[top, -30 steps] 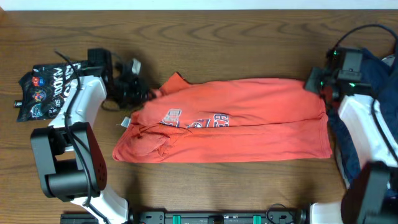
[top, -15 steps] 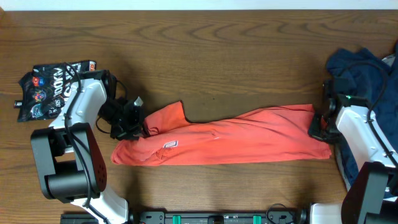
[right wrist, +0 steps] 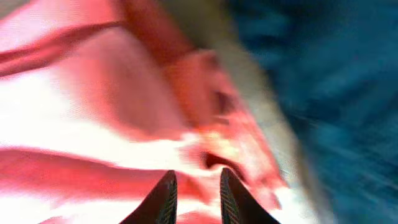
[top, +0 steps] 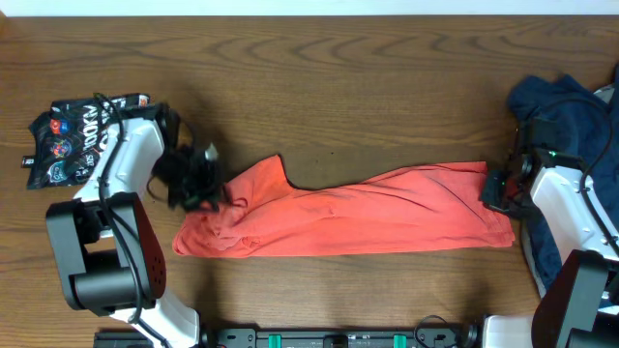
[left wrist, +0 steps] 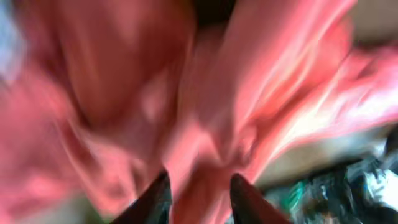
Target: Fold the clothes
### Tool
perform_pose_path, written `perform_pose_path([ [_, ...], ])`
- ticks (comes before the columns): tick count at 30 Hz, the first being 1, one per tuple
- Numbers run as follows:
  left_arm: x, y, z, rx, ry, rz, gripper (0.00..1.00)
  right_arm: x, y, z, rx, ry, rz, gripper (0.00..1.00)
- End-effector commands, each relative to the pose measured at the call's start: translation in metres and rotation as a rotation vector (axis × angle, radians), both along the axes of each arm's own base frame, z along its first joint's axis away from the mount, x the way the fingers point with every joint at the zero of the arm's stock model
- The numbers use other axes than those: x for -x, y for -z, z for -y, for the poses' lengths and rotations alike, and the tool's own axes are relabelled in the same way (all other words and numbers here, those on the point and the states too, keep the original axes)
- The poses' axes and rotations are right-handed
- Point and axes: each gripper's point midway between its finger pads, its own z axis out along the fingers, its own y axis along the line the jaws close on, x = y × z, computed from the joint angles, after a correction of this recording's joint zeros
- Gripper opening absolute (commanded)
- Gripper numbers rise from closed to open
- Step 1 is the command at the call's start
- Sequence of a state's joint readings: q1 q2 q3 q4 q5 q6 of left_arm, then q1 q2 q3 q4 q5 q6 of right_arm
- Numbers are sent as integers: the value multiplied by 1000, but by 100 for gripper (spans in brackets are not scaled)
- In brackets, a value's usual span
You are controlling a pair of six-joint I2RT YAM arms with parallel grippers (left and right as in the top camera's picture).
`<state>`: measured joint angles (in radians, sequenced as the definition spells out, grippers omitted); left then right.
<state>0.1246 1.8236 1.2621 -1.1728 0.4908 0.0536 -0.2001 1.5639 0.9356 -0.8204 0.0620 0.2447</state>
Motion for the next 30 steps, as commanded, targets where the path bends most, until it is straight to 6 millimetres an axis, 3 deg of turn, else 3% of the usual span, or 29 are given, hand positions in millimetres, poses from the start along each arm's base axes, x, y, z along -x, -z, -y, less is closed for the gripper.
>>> perform_pose_path([
  [1, -39, -13, -5, -28, -42, 158, 55, -7, 1, -23, -129, -89, 35, 29],
  [5, -69, -9, 1, -38, -18, 291, 70, -8, 1, -24, -133, -91, 39, 30],
  [9, -86, -5, 22, -39, 46, 371, 72, -8, 1, -24, -133, -90, 39, 31],
  [14, -90, 18, 29, -142, 79, 345, 72, -7, 1, -24, -135, -91, 33, 31],
  [19, -81, 47, 42, -136, 121, 265, 72, -5, 1, -24, -136, -90, 26, 31],
  [21, -77, 55, 47, -131, 136, 239, 63, -5, 1, -24, -136, -90, 27, 31],
  [24, -76, 57, 50, -130, 145, 237, 25, -5, 1, -24, -136, -90, 27, 32],
  [25, -78, 54, 51, -126, 143, 246, 19, -5, 1, -24, -135, -90, 27, 31],
  [27, -83, 46, 51, -123, 139, 272, 13, -5, 1, -24, -136, -90, 27, 32],
  [30, -92, 26, 50, -122, 131, 332, 12, -6, 1, -24, -135, -90, 28, 32],
])
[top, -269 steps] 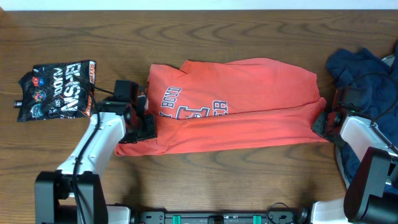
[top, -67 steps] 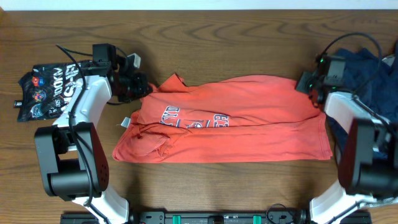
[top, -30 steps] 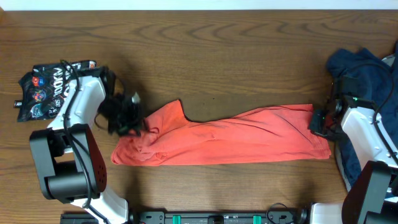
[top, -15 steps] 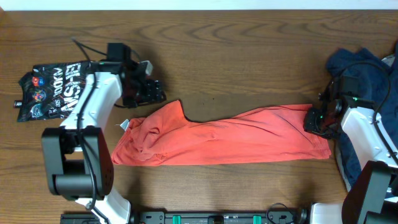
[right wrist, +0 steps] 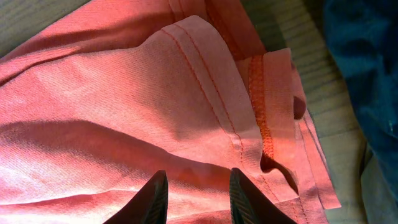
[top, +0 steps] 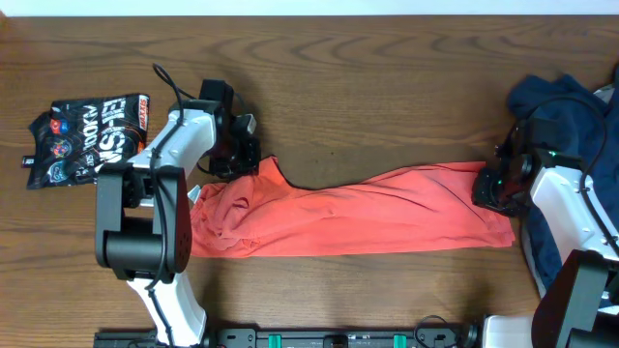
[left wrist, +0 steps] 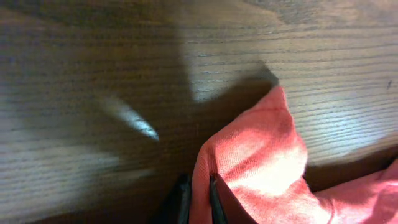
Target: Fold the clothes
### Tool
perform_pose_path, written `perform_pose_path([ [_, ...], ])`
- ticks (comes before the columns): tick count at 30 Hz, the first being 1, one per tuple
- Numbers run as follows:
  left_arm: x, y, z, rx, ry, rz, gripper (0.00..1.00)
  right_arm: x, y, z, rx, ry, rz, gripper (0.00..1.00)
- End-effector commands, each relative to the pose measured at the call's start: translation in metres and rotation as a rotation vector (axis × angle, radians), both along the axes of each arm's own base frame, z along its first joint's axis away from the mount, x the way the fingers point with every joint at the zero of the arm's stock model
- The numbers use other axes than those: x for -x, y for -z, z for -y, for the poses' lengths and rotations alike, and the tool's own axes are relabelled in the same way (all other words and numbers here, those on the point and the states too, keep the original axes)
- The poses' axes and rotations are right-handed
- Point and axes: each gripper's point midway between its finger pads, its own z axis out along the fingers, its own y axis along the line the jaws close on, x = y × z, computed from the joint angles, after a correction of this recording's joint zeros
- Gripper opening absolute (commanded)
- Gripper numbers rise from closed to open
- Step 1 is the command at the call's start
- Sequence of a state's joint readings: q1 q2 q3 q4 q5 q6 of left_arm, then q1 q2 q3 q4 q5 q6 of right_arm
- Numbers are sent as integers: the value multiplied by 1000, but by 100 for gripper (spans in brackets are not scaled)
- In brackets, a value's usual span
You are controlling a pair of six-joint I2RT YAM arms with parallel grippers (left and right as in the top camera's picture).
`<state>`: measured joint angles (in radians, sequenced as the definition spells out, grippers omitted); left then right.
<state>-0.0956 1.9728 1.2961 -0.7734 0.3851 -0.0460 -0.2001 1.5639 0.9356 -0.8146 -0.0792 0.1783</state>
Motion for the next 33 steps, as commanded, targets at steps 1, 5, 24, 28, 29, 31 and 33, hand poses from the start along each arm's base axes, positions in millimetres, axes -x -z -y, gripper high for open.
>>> perform_pose_path([
  [1, -18, -36, -2, 6, -5, 115, 12, 0, 2, -1, -7, -7, -4, 32],
  [5, -35, -78, -2, 18, -10, 255, 12, -1, 1, 0, -6, -7, 3, 32],
  [24, -6, -43, 0, 30, -6, 97, 47, -1, 1, -1, -6, -7, 3, 34],
  [28, 6, -15, -1, 22, -7, 0, 38, -1, 1, 0, -6, -7, 3, 34],
  [29, 10, -11, -1, 21, -8, -22, 27, -1, 1, 0, -6, -7, 3, 34],
  [31, 15, -8, 0, 27, -8, -50, 12, -1, 1, 0, -6, -7, 3, 34],
  [33, 14, -11, 0, 29, -7, -42, 6, -1, 1, 0, -6, -7, 3, 34],
])
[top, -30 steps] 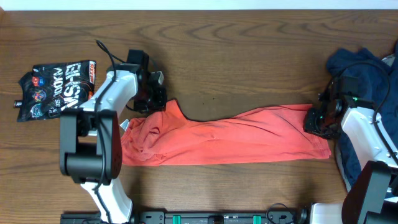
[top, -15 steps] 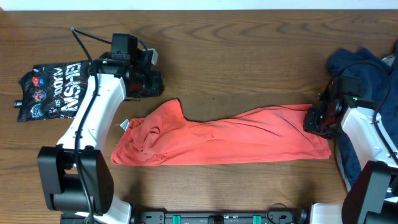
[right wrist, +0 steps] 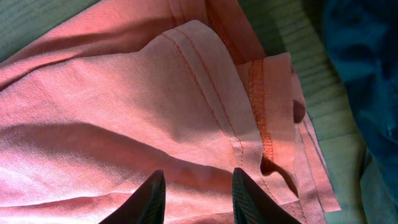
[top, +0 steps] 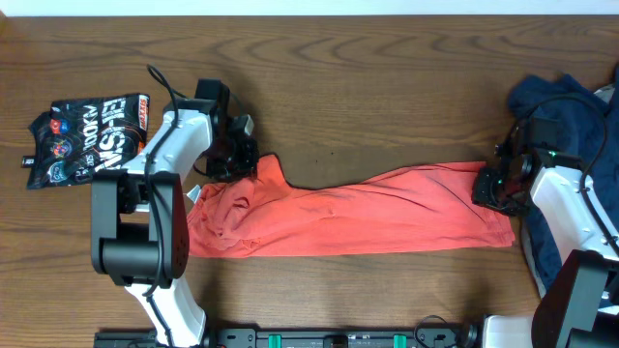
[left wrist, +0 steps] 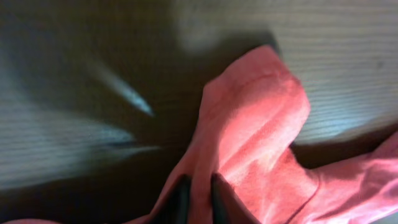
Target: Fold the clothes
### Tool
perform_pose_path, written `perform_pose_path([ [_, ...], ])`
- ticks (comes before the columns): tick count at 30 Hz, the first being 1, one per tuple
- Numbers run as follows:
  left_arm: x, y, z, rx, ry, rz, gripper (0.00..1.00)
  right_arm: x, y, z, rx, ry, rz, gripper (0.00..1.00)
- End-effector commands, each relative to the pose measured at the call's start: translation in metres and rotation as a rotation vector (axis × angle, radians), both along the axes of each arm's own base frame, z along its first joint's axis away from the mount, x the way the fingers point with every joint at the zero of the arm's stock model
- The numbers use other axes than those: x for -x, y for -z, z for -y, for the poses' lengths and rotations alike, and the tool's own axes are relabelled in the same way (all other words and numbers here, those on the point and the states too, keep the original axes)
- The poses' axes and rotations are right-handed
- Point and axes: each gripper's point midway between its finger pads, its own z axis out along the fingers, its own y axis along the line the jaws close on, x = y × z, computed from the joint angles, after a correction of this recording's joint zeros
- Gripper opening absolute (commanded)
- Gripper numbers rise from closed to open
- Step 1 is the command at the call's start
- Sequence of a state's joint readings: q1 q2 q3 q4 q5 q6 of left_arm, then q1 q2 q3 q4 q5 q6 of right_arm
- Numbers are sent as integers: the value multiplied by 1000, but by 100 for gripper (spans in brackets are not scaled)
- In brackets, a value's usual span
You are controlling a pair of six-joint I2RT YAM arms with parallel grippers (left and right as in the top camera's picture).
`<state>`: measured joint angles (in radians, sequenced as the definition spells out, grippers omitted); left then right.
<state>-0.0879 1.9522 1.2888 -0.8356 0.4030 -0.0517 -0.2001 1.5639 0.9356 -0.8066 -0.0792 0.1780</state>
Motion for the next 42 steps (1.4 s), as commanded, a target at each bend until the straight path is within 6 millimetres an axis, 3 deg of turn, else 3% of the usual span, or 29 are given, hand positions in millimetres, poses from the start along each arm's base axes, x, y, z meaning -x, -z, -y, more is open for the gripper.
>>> perform_pose_path([
  [1, -3, -7, 1, 17, 5, 19, 6, 1, 2, -1, -7, -7, -5, 34],
  [4, -13, -23, 2, 22, 4, 74, 6, 1, 2, -1, -7, -7, -5, 35],
  [9, -36, -72, 3, 36, 3, 256, 6, 1, 2, 1, 0, -5, -5, 35],
  [15, -39, -104, 3, 43, 3, 355, 6, 0, 2, 1, 1, -5, -3, 35],
  [20, -35, -105, 2, 42, 3, 339, 6, 0, 1, -1, -9, -11, 0, 37],
  [24, -18, -99, 1, 36, 2, 267, 6, -9, -3, -23, -119, -110, 55, 40],
  [27, -8, -97, 0, 32, 2, 221, 6, -15, -4, -24, -117, -121, 80, 46],
  [34, 12, -93, -2, 20, 1, 137, 6, -35, -8, -31, -93, -175, 161, 49],
  [42, 16, -91, -6, -3, 0, 117, 6, -37, -4, -13, 23, -158, 145, 52],
])
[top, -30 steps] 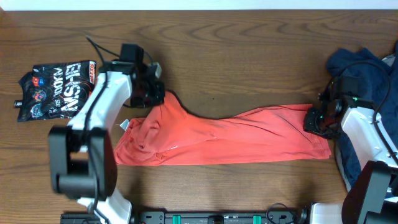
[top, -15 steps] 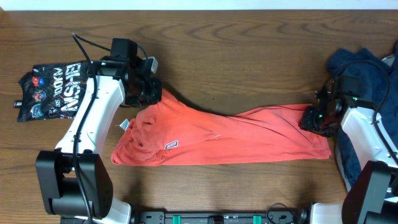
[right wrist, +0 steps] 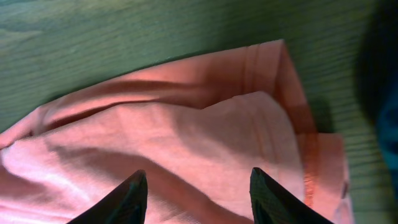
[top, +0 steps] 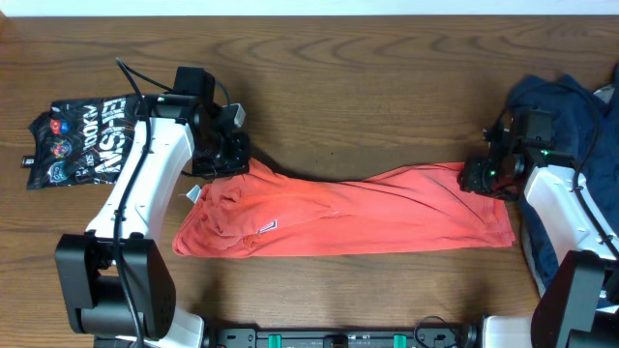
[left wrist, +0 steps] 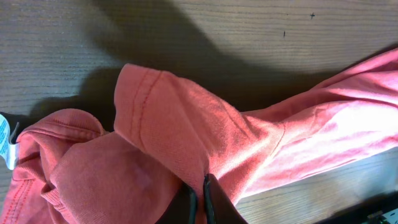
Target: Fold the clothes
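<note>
A red garment (top: 368, 213) lies stretched left to right across the wooden table (top: 368, 87). My left gripper (top: 230, 155) is at its upper left corner. In the left wrist view the gripper (left wrist: 200, 194) is shut on a fold of the red cloth (left wrist: 180, 118). My right gripper (top: 477, 179) hovers over the garment's right end. In the right wrist view that gripper (right wrist: 199, 196) is wide open, with nothing between the fingers and the cloth (right wrist: 186, 130) and its hem below them.
A black printed snack bag (top: 82, 135) lies at the far left. A heap of dark blue clothes (top: 566, 106) sits at the right edge, just behind my right arm. A white label (top: 269, 226) shows on the garment's left part.
My left gripper still holds the garment's upper left corner, and the left part has shifted and bunched, showing a white label. My right gripper has opened wider and moved toward the right end's top edge.
First my left gripper was over the garment's left end, and the right gripper was open over the right end. Then the left jaws stood round the upper left corner tip and stayed there. Now they hold a fold, while the right stays open.
</note>
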### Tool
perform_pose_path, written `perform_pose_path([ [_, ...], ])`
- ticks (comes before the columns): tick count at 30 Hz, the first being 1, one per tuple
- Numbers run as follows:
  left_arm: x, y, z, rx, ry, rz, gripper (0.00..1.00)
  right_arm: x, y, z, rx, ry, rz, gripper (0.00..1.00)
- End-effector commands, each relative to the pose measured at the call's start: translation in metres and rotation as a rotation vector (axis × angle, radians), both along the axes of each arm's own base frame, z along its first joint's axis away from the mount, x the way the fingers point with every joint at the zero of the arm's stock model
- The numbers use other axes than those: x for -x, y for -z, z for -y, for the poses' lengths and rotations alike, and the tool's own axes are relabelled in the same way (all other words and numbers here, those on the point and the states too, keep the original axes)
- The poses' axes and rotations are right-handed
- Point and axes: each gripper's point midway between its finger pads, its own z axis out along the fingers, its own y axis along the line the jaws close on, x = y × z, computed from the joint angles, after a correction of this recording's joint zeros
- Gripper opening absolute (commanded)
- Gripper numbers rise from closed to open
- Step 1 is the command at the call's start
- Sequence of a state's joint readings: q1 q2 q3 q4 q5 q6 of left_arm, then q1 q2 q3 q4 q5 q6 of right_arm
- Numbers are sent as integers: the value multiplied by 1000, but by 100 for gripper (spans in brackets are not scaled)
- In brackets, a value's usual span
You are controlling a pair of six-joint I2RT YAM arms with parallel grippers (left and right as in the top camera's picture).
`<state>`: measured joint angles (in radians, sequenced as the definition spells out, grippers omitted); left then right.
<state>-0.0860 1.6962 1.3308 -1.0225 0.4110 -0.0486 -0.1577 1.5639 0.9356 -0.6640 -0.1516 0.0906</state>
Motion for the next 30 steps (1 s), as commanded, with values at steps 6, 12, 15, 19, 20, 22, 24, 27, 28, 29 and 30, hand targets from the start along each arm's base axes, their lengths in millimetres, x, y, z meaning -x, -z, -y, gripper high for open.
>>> perform_pose_path([
  [6, -3, -1, -6, -24, -3, 6, 6, -3, 16, 16, 94, 20, -31, 53],
  [12, 0, 0, -6, -25, -4, -5, 6, 15, 26, 36, 189, 132, -126, 52],
  [15, -1, 0, -6, -25, -4, -4, 6, 18, 25, 34, 176, 142, -136, 52],
  [19, 0, 0, -6, -25, -3, -5, 6, 28, 18, 33, 169, 162, -155, 52],
  [20, 0, 0, -6, -25, -3, -5, 6, 30, 15, 32, 169, 162, -157, 53],
  [22, 0, 0, -6, -25, -3, -5, 6, 33, 14, 33, 174, 158, -166, 55],
  [24, 0, 0, -6, -25, -3, -4, 6, 38, 15, 33, 180, 157, -185, 55],
  [27, 0, 0, -6, -25, -3, -5, 6, 37, 21, 33, 181, 159, -179, 55],
  [28, 0, 0, -6, -25, -3, -5, 6, 36, 24, 32, 175, 157, -170, 55],
  [29, 0, 0, -6, -25, -3, -5, 6, 36, 27, 32, 171, 157, -168, 55],
  [30, 0, 0, -6, -25, -3, -5, 6, 38, 30, 31, 169, 156, -171, 55],
])
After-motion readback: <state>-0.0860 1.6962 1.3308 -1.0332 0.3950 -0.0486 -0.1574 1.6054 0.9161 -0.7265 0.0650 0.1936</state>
